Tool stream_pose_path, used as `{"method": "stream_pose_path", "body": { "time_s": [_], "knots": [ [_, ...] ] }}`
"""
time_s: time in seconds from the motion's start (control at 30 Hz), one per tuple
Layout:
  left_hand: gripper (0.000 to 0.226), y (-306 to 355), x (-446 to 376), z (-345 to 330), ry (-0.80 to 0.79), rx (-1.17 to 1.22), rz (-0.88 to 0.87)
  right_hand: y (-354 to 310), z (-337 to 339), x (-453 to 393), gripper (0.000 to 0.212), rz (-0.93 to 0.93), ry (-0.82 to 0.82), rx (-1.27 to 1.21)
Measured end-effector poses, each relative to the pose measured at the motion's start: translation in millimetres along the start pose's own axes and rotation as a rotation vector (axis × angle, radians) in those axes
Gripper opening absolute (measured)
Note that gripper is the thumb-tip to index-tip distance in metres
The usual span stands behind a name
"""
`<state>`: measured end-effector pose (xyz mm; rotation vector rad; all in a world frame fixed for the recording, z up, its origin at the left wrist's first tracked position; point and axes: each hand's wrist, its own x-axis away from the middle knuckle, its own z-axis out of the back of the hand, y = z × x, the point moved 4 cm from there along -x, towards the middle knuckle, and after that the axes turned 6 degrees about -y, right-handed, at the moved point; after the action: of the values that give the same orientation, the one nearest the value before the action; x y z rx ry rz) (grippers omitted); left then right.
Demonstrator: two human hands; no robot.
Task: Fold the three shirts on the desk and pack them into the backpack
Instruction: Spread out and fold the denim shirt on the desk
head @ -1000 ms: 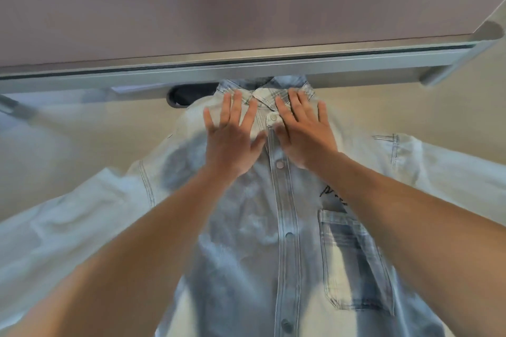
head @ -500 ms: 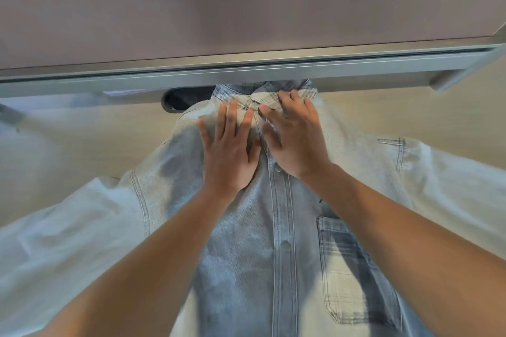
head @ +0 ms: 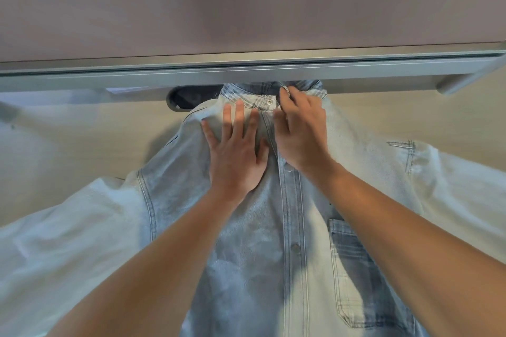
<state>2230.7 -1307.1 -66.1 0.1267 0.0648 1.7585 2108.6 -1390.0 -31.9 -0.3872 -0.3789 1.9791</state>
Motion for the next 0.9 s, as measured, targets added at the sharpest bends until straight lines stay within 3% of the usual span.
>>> {"method": "stream_pose_path", "body": {
  "time_s": [0.17,0.47,0.63,0.77,0.9],
  "knots": [
    [0.065,0.1,-0.5,1.8,0.004,0.015,-0.002,-12.2,-15.7,-8.5,0.035,-0.07,-0.043,-0.024],
    [0.062,-0.9,-0.3,-0.5,0.026,0.007,-0.009,-3.5,-23.8,-30.6,0.049,-0.045,-0.041,0.062],
    [0.061,-0.6,-1.7,0.1,0.026,0.04,0.0,-0.4,-20.8,-35.1,0.055,0.025,-0.185,0.077],
    [0.073,-1.3,-0.8,0.7,0.018,0.04,-0.005,11.0,0.6,8.3,0.053,0.113,-0.249,-0.163],
    [0.084,-3.1,-1.2,-1.3,-0.019,0.034,0.012,23.7,11.7,89.3,0.047,0.054,-0.084,-0.103]
  ]
}}
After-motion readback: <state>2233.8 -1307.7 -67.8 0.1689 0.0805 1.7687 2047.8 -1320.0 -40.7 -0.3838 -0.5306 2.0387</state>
